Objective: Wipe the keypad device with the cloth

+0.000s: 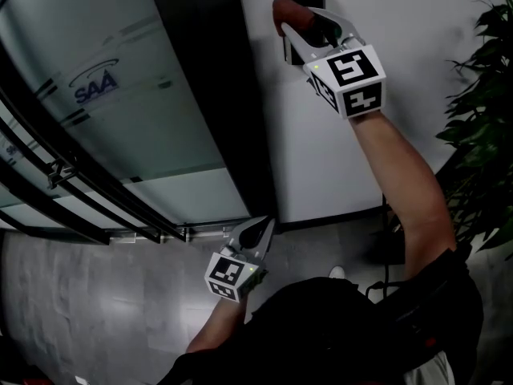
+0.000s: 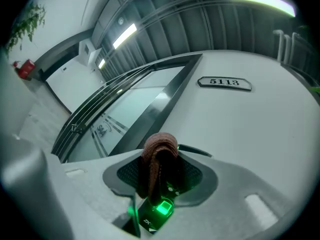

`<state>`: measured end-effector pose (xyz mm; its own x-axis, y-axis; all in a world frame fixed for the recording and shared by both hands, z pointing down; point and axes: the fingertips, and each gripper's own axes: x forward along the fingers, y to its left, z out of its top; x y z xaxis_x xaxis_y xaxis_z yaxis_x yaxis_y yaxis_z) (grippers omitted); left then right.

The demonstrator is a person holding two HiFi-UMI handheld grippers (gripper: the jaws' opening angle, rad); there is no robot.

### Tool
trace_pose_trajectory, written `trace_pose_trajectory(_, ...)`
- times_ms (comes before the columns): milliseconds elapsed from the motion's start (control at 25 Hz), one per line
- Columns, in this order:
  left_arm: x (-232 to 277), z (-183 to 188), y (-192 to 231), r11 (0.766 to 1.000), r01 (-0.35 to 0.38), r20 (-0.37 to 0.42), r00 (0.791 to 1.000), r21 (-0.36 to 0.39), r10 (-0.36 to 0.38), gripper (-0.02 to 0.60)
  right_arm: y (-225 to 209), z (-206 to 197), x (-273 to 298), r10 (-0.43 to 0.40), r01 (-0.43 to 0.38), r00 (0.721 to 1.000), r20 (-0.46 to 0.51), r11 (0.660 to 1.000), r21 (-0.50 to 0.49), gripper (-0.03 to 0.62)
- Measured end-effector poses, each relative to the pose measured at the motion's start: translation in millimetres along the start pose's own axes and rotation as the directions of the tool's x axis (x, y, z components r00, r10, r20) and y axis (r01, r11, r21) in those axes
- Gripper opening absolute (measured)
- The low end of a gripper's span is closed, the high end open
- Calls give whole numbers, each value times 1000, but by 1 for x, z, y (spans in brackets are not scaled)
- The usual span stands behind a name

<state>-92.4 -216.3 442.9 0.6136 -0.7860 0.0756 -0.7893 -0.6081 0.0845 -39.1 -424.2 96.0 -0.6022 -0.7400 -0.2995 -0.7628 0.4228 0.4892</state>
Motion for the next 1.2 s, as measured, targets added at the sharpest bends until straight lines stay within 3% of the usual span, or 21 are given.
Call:
trace_pose_trajectory(400,-9,2,18,998,-55,12,998,3,55,17,-11,-7,18,-29,28,999,-21,999,-27,141)
trace_pose_trajectory(1200,0,5,10,1000,-15,8,1000,17,15,17,-52,-26,-11,-119,117,991,-65,992,-40,141)
